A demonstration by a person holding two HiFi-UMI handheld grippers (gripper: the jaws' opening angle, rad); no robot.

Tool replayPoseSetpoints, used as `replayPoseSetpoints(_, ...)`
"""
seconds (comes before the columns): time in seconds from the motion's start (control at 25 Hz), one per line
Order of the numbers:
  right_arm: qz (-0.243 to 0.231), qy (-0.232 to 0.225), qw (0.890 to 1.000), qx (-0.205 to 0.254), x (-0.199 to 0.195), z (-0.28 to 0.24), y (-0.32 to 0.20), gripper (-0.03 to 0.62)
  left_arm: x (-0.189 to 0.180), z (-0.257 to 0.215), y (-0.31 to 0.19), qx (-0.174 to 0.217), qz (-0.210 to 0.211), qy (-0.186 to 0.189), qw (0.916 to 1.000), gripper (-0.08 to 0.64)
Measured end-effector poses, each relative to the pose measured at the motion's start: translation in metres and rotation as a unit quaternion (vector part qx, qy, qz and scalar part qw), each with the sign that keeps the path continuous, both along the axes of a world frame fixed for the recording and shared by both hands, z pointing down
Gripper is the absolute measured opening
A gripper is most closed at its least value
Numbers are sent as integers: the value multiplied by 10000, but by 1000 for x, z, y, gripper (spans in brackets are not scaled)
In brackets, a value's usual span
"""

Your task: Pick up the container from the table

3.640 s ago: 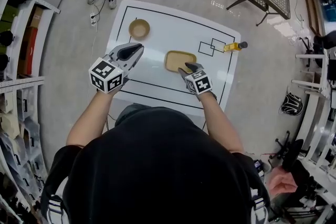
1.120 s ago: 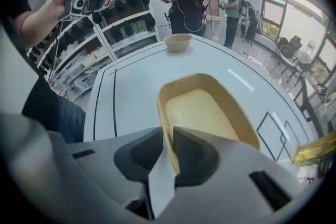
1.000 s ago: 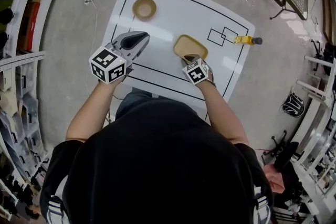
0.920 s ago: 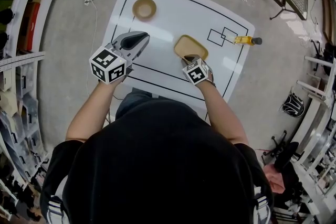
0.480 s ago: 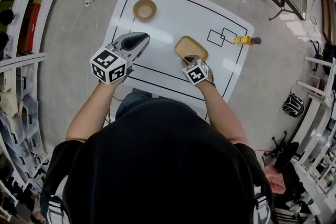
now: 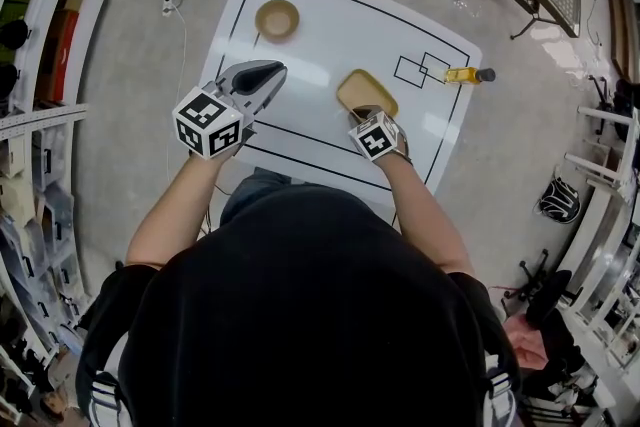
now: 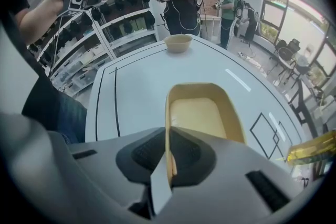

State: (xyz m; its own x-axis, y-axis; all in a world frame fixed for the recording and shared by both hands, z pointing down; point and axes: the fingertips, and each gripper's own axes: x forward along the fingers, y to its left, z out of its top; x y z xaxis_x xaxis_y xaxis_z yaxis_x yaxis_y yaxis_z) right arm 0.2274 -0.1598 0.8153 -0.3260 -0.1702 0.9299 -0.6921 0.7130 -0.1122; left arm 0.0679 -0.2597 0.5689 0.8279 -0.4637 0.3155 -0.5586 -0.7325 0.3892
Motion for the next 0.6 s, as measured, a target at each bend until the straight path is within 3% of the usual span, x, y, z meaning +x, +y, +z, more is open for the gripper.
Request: replayPoseSetpoints(0.6, -77, 89, 9998, 132, -5, -21, 4, 20, -7, -19, 7, 188, 123, -12, 9997, 34)
